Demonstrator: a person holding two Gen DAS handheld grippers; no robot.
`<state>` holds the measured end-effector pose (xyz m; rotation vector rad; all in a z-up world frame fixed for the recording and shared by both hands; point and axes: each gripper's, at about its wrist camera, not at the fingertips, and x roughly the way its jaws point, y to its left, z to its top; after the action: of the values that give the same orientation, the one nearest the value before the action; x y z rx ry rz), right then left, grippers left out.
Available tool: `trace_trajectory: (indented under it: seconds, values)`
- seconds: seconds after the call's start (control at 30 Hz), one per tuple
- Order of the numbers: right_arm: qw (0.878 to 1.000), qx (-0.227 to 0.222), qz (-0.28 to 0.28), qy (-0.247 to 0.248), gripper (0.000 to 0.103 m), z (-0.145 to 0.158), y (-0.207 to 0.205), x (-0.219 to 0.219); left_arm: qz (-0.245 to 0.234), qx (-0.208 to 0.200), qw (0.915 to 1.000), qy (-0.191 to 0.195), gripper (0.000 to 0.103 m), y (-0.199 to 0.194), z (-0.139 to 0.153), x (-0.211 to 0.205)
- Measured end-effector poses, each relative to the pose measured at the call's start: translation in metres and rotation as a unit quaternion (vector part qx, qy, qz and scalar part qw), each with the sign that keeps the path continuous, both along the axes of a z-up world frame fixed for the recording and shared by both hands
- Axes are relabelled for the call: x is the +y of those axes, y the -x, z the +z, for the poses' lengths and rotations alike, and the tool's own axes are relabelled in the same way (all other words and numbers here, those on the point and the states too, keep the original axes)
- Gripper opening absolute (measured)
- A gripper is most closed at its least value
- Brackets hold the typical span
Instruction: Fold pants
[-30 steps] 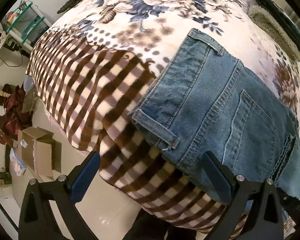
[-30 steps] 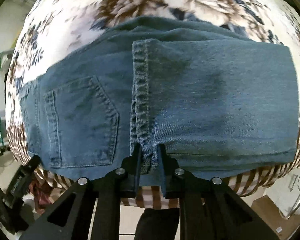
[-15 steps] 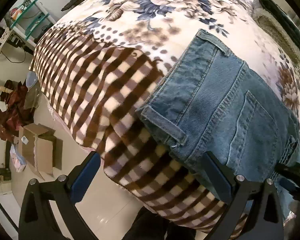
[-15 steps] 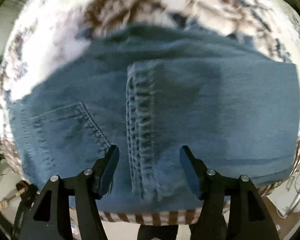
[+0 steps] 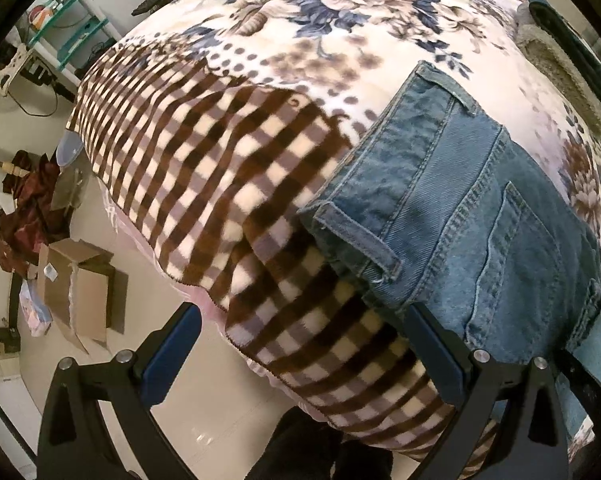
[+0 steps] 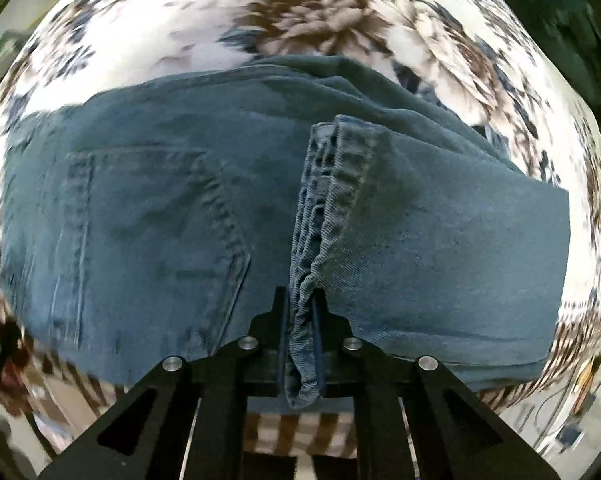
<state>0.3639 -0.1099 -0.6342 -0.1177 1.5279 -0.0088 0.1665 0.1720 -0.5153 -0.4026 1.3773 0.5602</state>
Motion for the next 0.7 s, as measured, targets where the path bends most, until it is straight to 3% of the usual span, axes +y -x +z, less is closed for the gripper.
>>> trace_trajectory:
  seconds: [0.17, 0.27, 0.33, 0.37, 0.4, 0.47, 0.53, 0.63, 0.7]
  values:
    - [0.999, 0.025, 0.022, -0.013, 0.011, 0.007, 0.017, -0.009, 0.002, 0.001, 1.0000, 0.009, 0.103, 0.000, -0.001, 0.000]
    - [0.998, 0.047, 0.036, -0.022, 0.014, -0.006, 0.012, -0.005, -0.002, -0.001, 0.9999, 0.010, 0.103, -0.002, -0.001, -0.001]
    - [0.995, 0.082, 0.020, -0.059, 0.022, -0.019, -0.002, -0.019, -0.003, -0.004, 0.9999, 0.016, 0.103, -0.003, -0.001, -0.003]
    - [0.991, 0.092, 0.008, -0.095, 0.038, -0.019, -0.004, -0.025, -0.002, -0.009, 0.9997, 0.023, 0.103, -0.003, -0.001, -0.003]
    - [0.989, 0.086, -0.002, -0.120, 0.049, -0.014, -0.005, -0.032, 0.000, -0.016, 0.9993, 0.032, 0.103, -0.004, -0.001, -0.003]
    - [0.989, 0.052, -0.017, -0.139, 0.058, 0.005, -0.004, -0.047, 0.024, -0.036, 0.9965, 0.072, 0.103, -0.001, -0.005, 0.003]
    - [0.988, 0.024, -0.034, -0.146, 0.061, 0.018, 0.000, -0.065, 0.056, -0.062, 0.9897, 0.116, 0.103, 0.004, -0.010, 0.010]
    - [0.985, 0.020, -0.072, -0.158, 0.064, 0.016, 0.008, -0.093, 0.100, -0.113, 0.9714, 0.183, 0.103, 0.005, -0.023, 0.018]
    - [0.982, 0.032, -0.106, -0.156, 0.064, 0.006, 0.014, -0.116, 0.129, -0.160, 0.9528, 0.224, 0.100, 0.000, -0.033, 0.024]
